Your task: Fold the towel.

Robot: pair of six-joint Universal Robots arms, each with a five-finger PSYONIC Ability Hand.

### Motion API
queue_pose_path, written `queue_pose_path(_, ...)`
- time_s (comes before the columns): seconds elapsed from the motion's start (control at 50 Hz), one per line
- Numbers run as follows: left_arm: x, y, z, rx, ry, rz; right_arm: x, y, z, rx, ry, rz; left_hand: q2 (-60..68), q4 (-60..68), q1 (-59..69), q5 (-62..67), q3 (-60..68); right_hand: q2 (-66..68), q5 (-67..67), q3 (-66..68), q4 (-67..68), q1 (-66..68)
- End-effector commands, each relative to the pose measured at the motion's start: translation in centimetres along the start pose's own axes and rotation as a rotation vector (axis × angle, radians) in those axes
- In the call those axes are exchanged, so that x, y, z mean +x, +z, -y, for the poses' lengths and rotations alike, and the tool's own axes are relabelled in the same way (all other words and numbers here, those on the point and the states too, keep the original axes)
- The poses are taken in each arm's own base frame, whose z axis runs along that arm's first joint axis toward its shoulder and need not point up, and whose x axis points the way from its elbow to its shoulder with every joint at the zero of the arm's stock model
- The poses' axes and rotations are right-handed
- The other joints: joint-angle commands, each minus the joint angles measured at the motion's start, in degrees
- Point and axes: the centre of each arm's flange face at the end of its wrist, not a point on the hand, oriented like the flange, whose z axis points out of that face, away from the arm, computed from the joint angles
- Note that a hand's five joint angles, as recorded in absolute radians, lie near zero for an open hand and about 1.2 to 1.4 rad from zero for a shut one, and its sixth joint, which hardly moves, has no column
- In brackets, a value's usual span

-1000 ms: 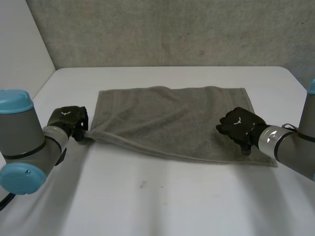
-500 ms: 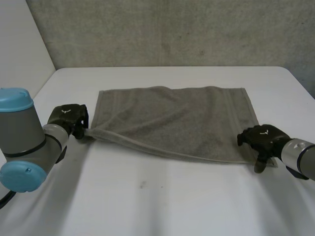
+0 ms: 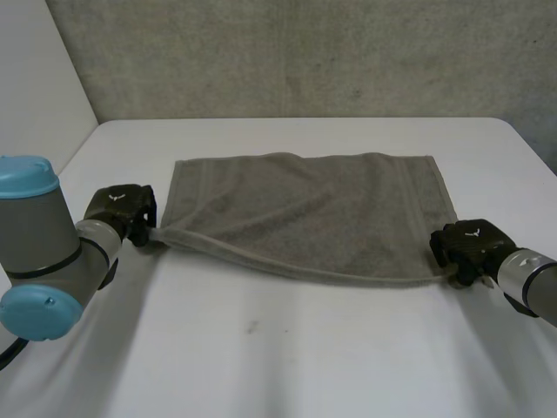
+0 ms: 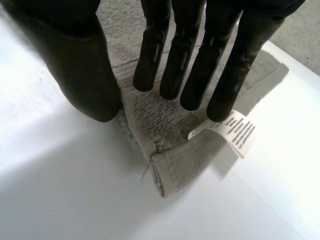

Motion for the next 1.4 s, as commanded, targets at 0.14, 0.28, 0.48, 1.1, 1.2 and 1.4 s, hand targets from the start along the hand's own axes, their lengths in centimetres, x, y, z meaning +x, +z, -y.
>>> queue_pose_path(0.14, 0.0, 0.0, -0.1, -0.004, 0.0, -0.001, 0.2, 0.7, 0.4, 0.008, -0.012, -0.003, 10.2, 10.2, 10.7, 11.0, 10.3, 25.7, 25.7, 25.6, 25.6, 25.3)
queue_pose_path(0.28, 0.1, -0.6, 0.0, -0.014, 0.014, -0.005, 1.4, -1.6, 3.2, 0.063, -0.036, -0.054, 10.2, 10.2, 10.7, 11.0, 10.3, 25.7, 25.7, 25.6, 25.6, 25.3)
queue_pose_path(0.48, 0.2, -5.0, -0.5, -0.085, 0.15, -0.024, 2.9, -7.6, 4.8, 0.012, -0.051, -0.074, 10.2, 10.2, 10.7, 11.0, 10.3, 25.7, 25.7, 25.6, 25.6, 25.3)
queue_pose_path(1.1, 0.2, 0.3, 2.7, -0.002, 0.203, -0.148, 4.0, -2.8, 8.2, -0.01, -0.181, 0.008, 10.2, 10.2, 10.7, 11.0, 10.3, 25.7, 25.7, 25.6, 25.6, 25.3)
queue_pose_path(1.2, 0.9, 4.1, 3.3, 0.039, 0.211, -0.146, 4.2, 1.1, 8.8, 0.017, -0.198, -0.039, 10.2, 10.2, 10.7, 11.0, 10.3, 25.7, 25.7, 25.6, 25.6, 25.3)
queue_pose_path(1.4, 1.4, 10.0, 3.9, 0.099, 0.225, -0.093, 4.3, 7.2, 10.3, 0.152, -0.161, -0.157, 10.2, 10.2, 10.7, 11.0, 10.3, 25.7, 25.7, 25.6, 25.6, 25.3)
